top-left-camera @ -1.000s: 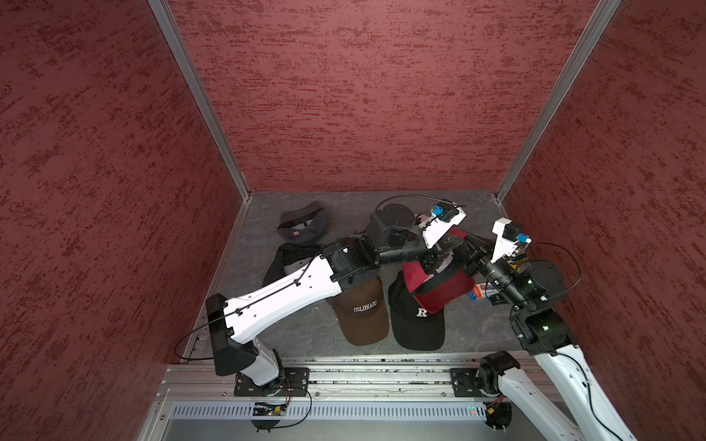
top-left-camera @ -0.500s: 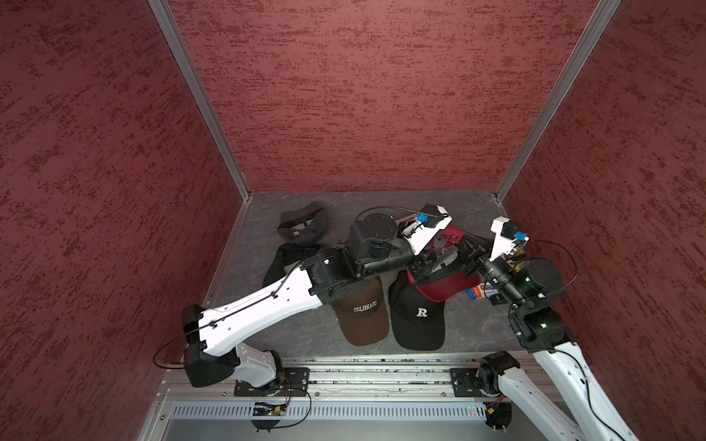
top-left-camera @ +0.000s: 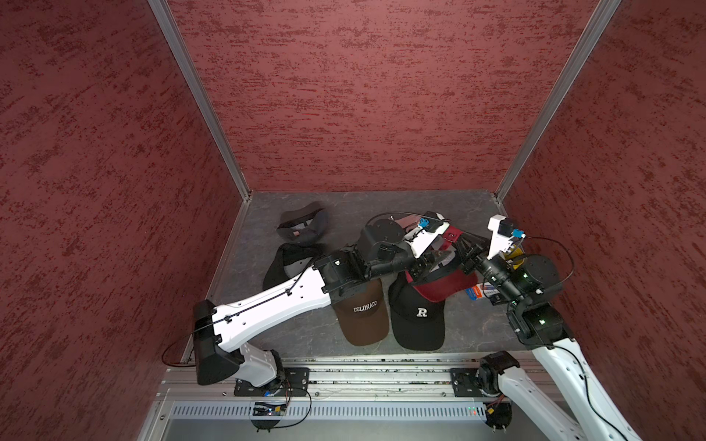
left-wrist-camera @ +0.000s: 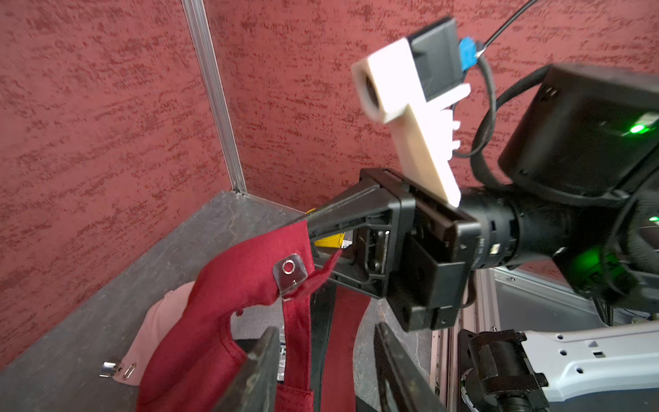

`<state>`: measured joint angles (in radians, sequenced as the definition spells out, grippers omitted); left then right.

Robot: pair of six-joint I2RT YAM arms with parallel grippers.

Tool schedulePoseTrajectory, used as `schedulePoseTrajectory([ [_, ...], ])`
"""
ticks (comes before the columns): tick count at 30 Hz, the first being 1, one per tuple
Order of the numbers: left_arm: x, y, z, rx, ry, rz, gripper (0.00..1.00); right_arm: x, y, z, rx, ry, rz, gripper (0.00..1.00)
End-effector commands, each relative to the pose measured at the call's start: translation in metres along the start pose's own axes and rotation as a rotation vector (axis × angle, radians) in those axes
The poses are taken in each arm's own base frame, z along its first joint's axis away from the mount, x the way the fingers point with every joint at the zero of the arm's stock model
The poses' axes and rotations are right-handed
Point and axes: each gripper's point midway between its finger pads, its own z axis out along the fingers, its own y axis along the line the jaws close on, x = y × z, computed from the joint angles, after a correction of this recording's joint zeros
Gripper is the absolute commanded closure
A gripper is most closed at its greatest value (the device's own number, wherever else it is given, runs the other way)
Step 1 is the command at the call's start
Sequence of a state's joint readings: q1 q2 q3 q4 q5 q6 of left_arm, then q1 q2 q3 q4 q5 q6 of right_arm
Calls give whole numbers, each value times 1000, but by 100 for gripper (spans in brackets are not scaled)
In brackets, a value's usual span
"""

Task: Open the adjustable buckle of the baseball cap
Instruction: Open the adjustable buckle on the baseball cap, then pull the adjustable strap on the baseball cap.

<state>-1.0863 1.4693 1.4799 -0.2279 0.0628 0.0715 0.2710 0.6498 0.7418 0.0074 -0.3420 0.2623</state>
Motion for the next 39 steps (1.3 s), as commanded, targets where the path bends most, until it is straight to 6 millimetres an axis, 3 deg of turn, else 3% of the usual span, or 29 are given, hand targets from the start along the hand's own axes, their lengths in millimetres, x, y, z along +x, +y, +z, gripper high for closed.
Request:
schedulePoseTrajectory([
  [1, 2, 3, 4, 12, -4, -31, 53, -25, 15, -7, -47, -58, -22, 100],
  [17, 26, 4, 34, 28, 34, -35, 51, -27, 20, -7, -72, -62, -3, 100],
  [20, 27, 4, 35, 27, 35, -36, 62, -26, 20, -7, -75, -60, -2, 100],
  [25, 23, 4, 32, 28, 32, -16, 99, -25, 17, -7, -57, -50, -29, 100],
  [31, 10, 0, 18, 45, 27, -4, 100, -25, 17, -8, -39, -22, -144, 100],
  [36, 3, -4, 7, 63, 45, -6, 100, -16, 14, -11, -25, 22, -273, 74],
  [39, 0, -6, 0, 73, 57, -7, 100, -10, 11, -13, -9, 50, -336, 68],
])
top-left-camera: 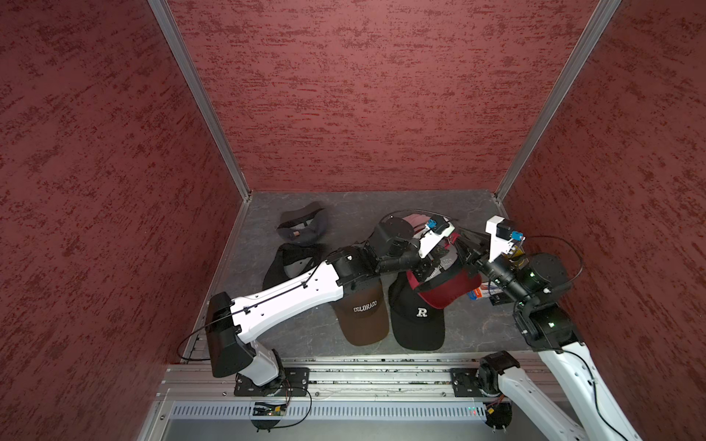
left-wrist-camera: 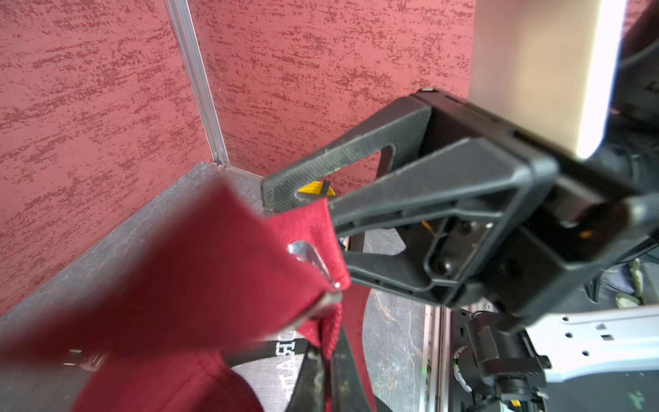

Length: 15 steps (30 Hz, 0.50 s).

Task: Open the adjustable buckle of the baseball cap
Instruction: Pull the adjustable strap on the baseball cap.

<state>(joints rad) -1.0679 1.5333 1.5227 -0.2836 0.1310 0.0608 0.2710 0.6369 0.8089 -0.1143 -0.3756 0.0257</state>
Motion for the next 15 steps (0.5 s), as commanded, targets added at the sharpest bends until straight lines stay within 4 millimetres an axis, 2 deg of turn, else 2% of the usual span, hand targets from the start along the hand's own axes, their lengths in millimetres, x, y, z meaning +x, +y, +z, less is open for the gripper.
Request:
schedulePoseTrajectory([
  [1, -19, -7, -20, 27, -20, 18, 100, -5, -1, -7, 20, 14, -133, 66],
  [7, -23, -11, -24, 47, -7, 20, 100, -2, 5, -8, -13, 31, -203, 62],
  [15, -19, -14, -15, 66, 33, 19, 100, -4, 19, -11, -86, -2, -229, 64],
])
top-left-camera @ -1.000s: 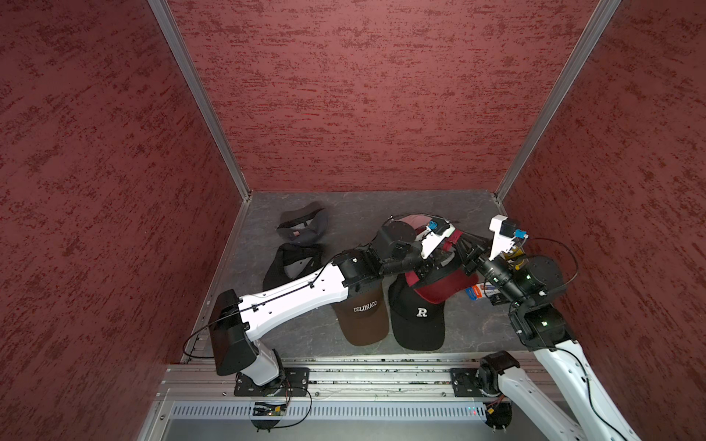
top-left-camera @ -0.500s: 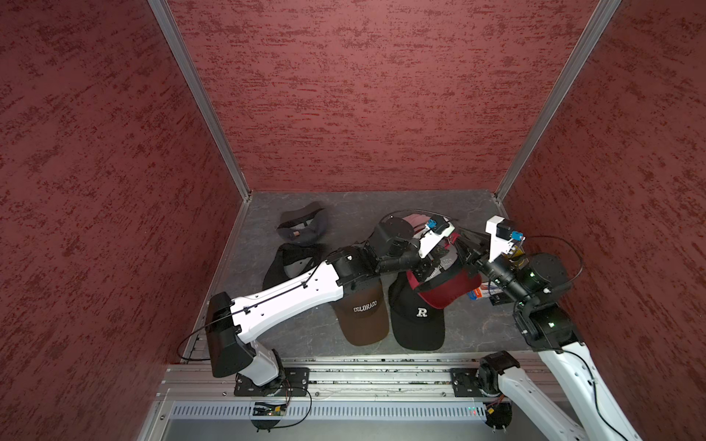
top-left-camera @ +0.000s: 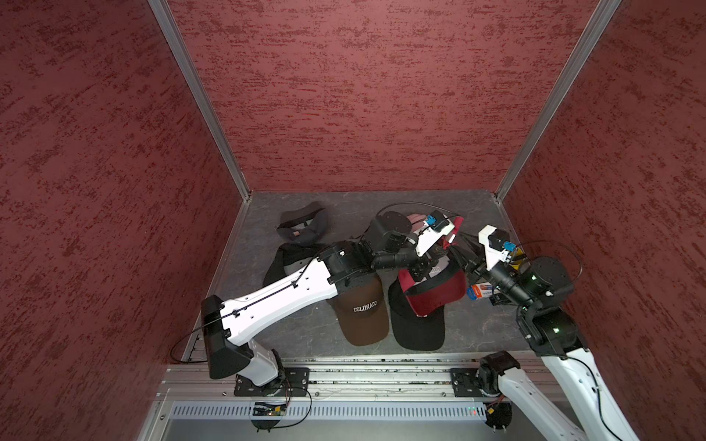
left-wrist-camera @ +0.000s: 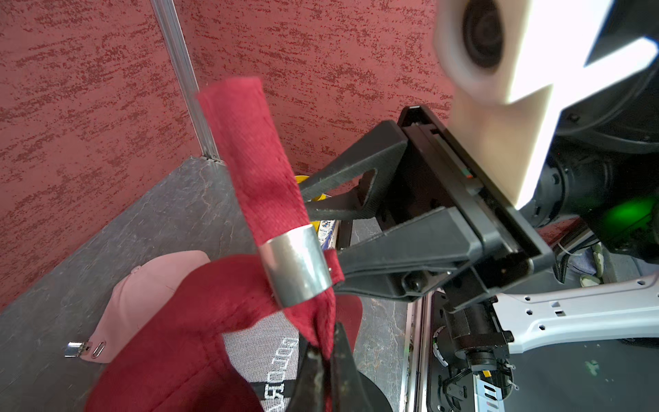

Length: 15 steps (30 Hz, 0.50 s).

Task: Open the adjustable buckle of the baseball cap
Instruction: Pull the adjustable strap on the baseball cap.

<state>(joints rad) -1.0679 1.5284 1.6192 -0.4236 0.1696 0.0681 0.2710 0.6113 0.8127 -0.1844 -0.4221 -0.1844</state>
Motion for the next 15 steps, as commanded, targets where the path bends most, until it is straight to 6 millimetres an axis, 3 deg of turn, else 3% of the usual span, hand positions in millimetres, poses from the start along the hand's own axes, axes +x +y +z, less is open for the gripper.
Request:
schedulePoseTrajectory([
  [1, -7, -5, 2, 33, 2, 18, 100, -14, 7, -4, -39, -43, -37, 64],
  [9, -4, -2, 13, 29, 40, 20, 100, -15, 6, -5, -29, -45, -50, 70],
  [15, -2, 3, 17, 8, 63, 21, 100, -12, -3, -6, 24, -36, -53, 87],
])
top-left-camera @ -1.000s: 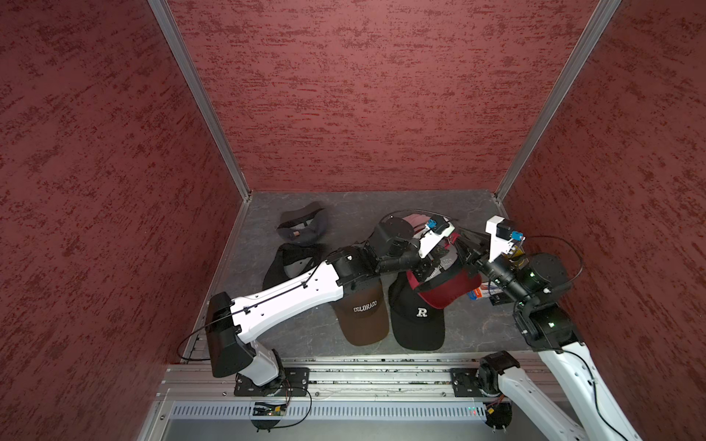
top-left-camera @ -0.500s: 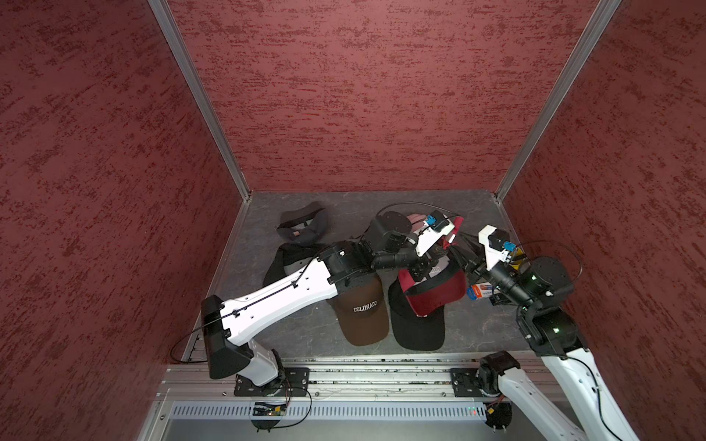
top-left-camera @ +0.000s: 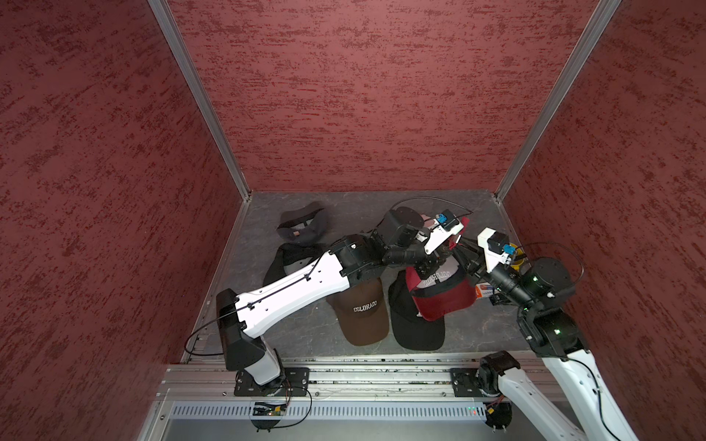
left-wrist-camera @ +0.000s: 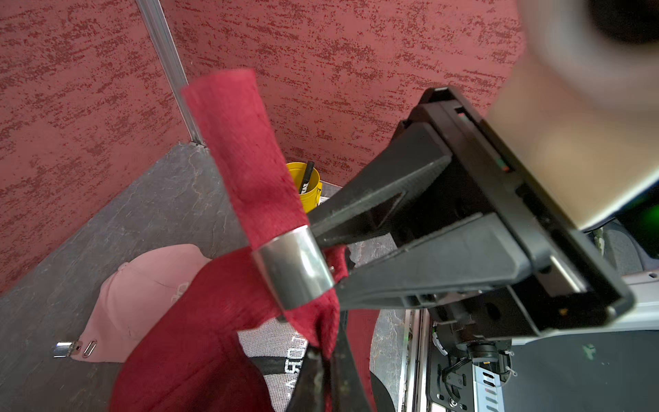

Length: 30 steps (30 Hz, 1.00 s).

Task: Open the adjustable buckle of the baseball cap
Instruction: Pull the adjustable strap on the baseball cap.

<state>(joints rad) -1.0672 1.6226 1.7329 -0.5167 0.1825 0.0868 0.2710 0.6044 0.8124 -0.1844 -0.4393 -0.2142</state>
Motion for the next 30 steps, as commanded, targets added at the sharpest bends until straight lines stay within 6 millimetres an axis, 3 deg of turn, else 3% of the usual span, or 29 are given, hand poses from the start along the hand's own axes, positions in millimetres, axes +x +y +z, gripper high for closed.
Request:
schedulePoseTrajectory([
  [1, -8, 1, -3, -2, -9, 16, 100, -9, -9, -4, 57, -22, -15, 91],
  [6, -9, 0, 0, 9, -5, 16, 100, -5, -14, -3, 87, -24, 26, 100],
  [11, -3, -1, 4, 18, 21, 9, 100, -9, -20, -6, 127, -77, 76, 100],
  [19, 5, 6, -2, -14, 20, 1, 100, -2, -50, -6, 289, -29, 137, 100],
  [30, 9, 27, -16, -64, -18, -36, 100, -4, -62, 4, 326, -46, 272, 100],
])
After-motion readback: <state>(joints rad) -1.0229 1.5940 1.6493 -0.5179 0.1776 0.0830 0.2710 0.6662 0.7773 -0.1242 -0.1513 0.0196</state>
